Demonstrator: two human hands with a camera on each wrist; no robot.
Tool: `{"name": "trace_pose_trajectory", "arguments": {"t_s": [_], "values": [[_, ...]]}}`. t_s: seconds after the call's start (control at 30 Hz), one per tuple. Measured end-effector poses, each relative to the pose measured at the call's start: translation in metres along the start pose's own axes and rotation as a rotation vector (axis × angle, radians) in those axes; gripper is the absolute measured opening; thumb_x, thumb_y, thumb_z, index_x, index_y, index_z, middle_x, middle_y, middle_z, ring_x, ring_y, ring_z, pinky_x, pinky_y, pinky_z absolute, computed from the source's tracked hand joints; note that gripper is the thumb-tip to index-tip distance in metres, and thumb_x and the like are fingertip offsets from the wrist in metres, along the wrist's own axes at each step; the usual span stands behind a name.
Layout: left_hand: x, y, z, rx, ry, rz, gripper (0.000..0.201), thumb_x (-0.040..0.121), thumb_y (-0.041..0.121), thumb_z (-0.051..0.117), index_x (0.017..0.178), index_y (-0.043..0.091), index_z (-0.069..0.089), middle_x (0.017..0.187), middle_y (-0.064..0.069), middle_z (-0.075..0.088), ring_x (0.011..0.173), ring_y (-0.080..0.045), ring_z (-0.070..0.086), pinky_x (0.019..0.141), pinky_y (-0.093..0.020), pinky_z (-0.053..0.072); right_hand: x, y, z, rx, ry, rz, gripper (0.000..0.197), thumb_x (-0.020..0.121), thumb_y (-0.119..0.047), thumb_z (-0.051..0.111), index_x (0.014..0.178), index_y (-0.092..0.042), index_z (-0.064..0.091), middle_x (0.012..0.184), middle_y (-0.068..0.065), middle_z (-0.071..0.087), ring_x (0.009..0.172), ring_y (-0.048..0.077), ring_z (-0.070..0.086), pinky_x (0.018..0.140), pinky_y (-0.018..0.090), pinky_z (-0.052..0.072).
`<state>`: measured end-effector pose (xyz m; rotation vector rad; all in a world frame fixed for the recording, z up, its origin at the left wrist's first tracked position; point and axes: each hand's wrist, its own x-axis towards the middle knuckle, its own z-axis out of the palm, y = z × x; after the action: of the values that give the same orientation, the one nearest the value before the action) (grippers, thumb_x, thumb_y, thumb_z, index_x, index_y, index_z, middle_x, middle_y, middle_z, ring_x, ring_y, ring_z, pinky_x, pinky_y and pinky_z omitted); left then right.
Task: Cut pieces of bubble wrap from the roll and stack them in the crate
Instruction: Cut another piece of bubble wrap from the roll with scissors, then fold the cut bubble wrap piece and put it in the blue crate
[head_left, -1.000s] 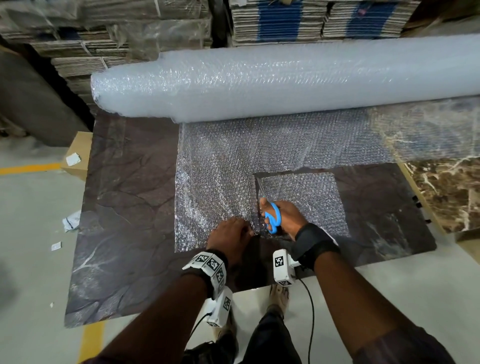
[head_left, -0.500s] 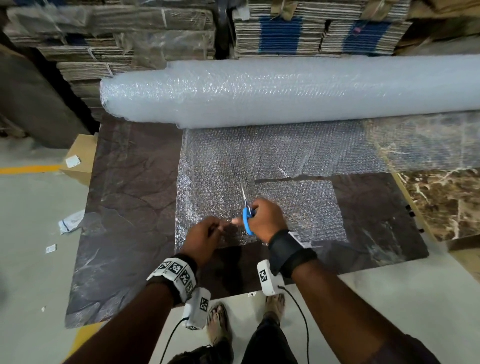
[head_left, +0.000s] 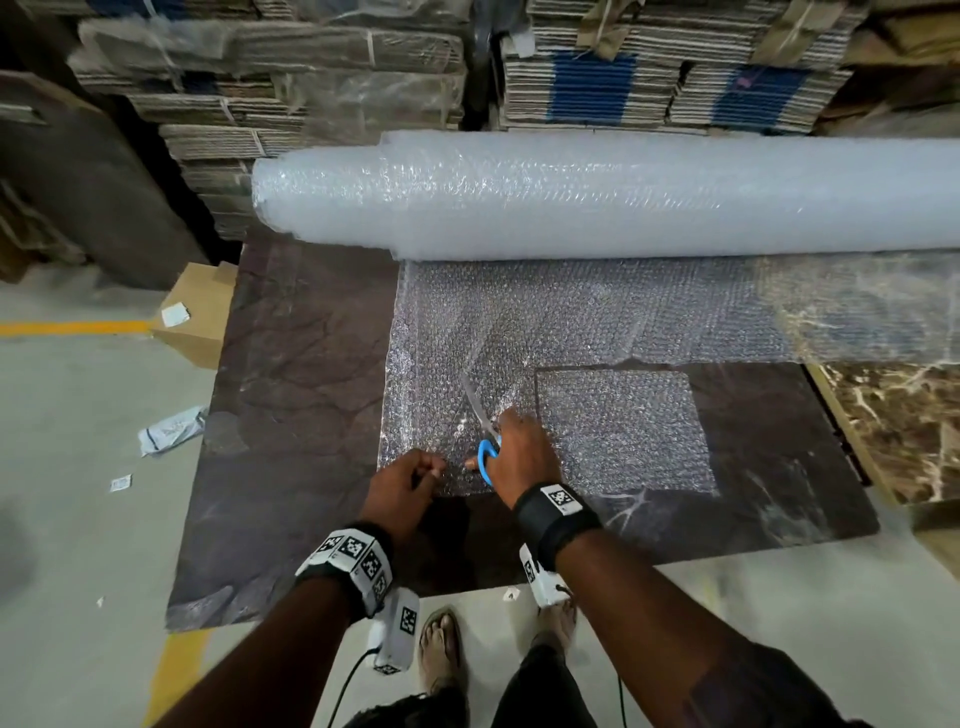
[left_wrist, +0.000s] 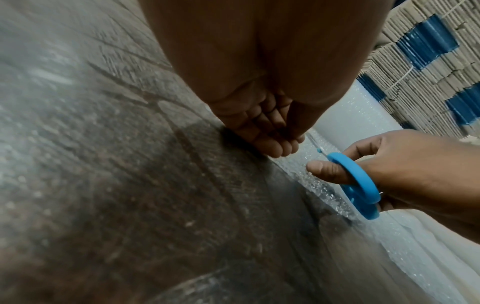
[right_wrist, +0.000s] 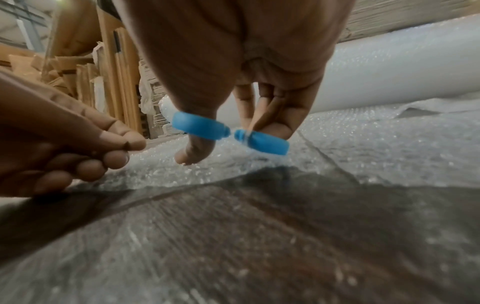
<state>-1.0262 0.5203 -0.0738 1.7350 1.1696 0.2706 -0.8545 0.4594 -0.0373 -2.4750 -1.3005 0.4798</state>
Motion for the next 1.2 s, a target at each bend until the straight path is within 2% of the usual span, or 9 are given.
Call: {"name": "trace_pose_trajectory", "arguments": {"t_s": [0.2,0.33,0.5,0.57,0.7,0.83,0.97,1.1,1.2], "values": [[0.000,0.000,0.000,0.012,0.000,0.011,0.015,0.091,0.016,0.061,0.085,0.030,0.064,0.077,0.009,0.069,0.070,-0.007,0.063,0.072,-0.029,0.052,-0.002,0.012,0.003,0.078,-0.045,0.028,0.022,0.082,-0.021,0.071,0.091,-0.010,0.056,0.103,0.014,0.055,0.090,0.031,0.056,0.071,0.035,0.045],[-0.002,0.003,-0.001,0.027,-0.012,0.010,0.011,0.091,0.019,0.062,0.086,0.029,0.064,0.078,0.008,0.068,0.073,-0.010,0.064,0.072,-0.030,0.052,-0.004,0.020,0.001,0.247,-0.085,0.014,0.026,0.073,-0.022,0.079,0.077,-0.018,0.054,0.090,0.006,0.055,0.075,0.020,0.051,0.068,0.027,0.039],[-0.004,0.018,-0.002,0.145,0.029,0.050,0.012,0.090,0.018,0.063,0.088,0.030,0.062,0.073,0.015,0.061,0.066,0.001,0.055,0.059,-0.013,0.037,-0.007,0.041,-0.016,0.314,-0.022,0.047,0.023,0.074,-0.023,0.078,0.071,-0.020,0.055,0.070,-0.003,0.059,0.065,0.014,0.054,0.061,0.029,0.042],[-0.005,0.031,0.002,0.217,0.024,0.127,0.009,0.089,0.020,0.062,0.093,0.028,0.064,0.079,0.012,0.064,0.070,-0.005,0.058,0.063,-0.020,0.041,-0.009,0.061,-0.027,0.281,-0.022,0.068,0.023,0.075,-0.025,0.078,0.072,-0.021,0.055,0.071,-0.003,0.060,0.067,0.015,0.056,0.062,0.030,0.046],[0.004,0.066,0.028,0.321,-0.150,0.291,0.013,0.089,0.019,0.058,0.099,0.020,0.066,0.100,-0.005,0.066,0.091,-0.025,0.061,0.082,-0.035,0.049,-0.011,0.107,-0.050,0.143,-0.041,0.052,0.020,0.079,-0.023,0.074,0.081,-0.020,0.054,0.086,0.000,0.054,0.078,0.018,0.054,0.070,0.032,0.047],[0.009,0.096,0.073,0.549,-0.229,0.466,0.019,0.084,0.031,0.057,0.100,0.026,0.065,0.107,0.001,0.061,0.104,-0.026,0.059,0.087,-0.040,0.048,-0.014,0.154,-0.069,-0.006,-0.001,0.019,0.023,0.079,-0.026,0.072,0.087,-0.016,0.054,0.094,0.005,0.050,0.090,0.027,0.051,0.076,0.038,0.044],[0.009,0.113,0.121,0.852,-0.313,0.459,0.047,0.081,0.043,0.063,0.124,0.029,0.053,0.136,0.001,0.046,0.127,-0.026,0.042,0.100,-0.045,0.036,-0.014,0.201,-0.084,-0.069,-0.086,-0.039,0.045,0.069,-0.043,0.079,0.099,-0.019,0.056,0.107,0.006,0.053,0.102,0.029,0.052,0.086,0.039,0.047],[0.006,0.106,0.142,0.765,-0.276,0.420,0.046,0.076,0.032,0.073,0.118,0.020,0.057,0.135,-0.006,0.045,0.121,-0.031,0.047,0.098,-0.041,0.043,-0.017,0.238,-0.100,-0.131,-0.234,-0.141,0.075,0.065,-0.056,0.080,0.125,-0.022,0.052,0.139,0.005,0.045,0.130,0.028,0.043,0.107,0.039,0.039],[0.001,0.100,0.146,0.644,-0.153,0.421,0.034,0.069,0.018,0.080,0.097,0.014,0.062,0.114,-0.010,0.053,0.098,-0.030,0.058,0.083,-0.040,0.054,-0.020,0.260,-0.108,-0.196,-0.287,-0.230,0.078,0.076,-0.050,0.076,0.141,-0.020,0.044,0.156,0.001,0.031,0.144,0.023,0.028,0.116,0.034,0.024]]}}
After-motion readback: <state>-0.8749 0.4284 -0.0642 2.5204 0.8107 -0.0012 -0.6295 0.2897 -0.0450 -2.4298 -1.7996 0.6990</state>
